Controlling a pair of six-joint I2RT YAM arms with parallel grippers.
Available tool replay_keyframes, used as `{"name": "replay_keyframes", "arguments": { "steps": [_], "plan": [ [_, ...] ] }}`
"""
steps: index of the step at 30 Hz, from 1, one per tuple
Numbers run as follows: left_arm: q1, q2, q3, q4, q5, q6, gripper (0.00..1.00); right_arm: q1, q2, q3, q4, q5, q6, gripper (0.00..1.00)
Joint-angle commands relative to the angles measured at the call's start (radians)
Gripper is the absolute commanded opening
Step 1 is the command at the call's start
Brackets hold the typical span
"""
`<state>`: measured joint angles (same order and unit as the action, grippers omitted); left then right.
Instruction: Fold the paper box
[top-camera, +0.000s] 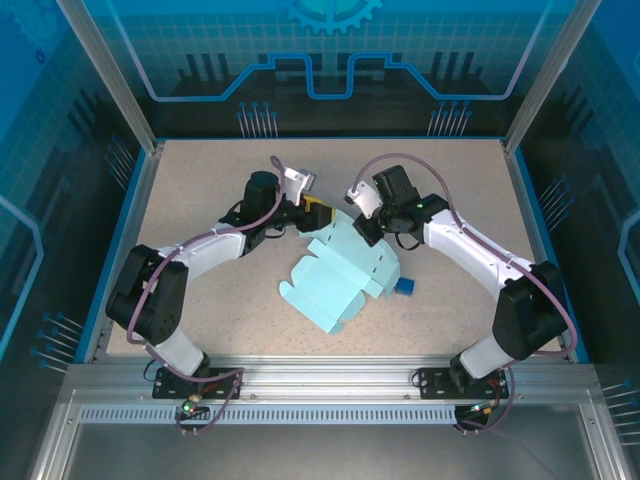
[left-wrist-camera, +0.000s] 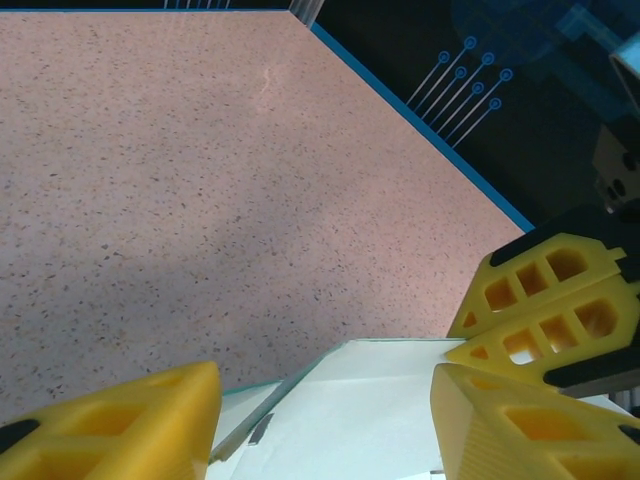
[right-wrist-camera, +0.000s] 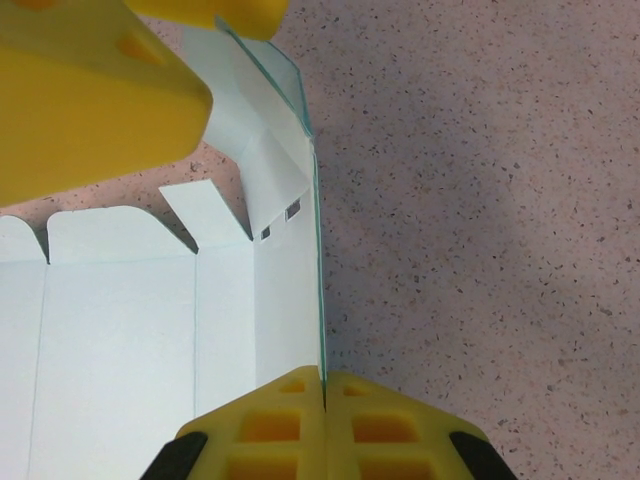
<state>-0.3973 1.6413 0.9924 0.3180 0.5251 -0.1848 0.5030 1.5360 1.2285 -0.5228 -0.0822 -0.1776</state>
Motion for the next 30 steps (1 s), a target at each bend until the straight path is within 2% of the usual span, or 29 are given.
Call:
{"name": "replay_keyframes", "arguments": {
  "steps": [1,5,19,30],
  "plan": [
    [0.004,-0.003,0.023,-0.012,0.068,-0.016,0.56,-0.007,0.008,0.027,0.017,-0.009,0.033,0.0],
    [0.002,-0.031,-0.025,0.033,0.103,-0.056,0.52,-0.009,0.021,0.044,0.029,0.005,0.076,0.0],
    [-0.023,0.002,-0.098,0.197,0.145,-0.149,0.52,0.022,0.077,0.058,0.141,-0.063,0.111,0.0],
    [0.0,-0.158,-0.142,0.007,0.002,0.038,0.56,0.002,0.036,0.019,0.134,-0.061,-0.074,0.0]
  ]
}}
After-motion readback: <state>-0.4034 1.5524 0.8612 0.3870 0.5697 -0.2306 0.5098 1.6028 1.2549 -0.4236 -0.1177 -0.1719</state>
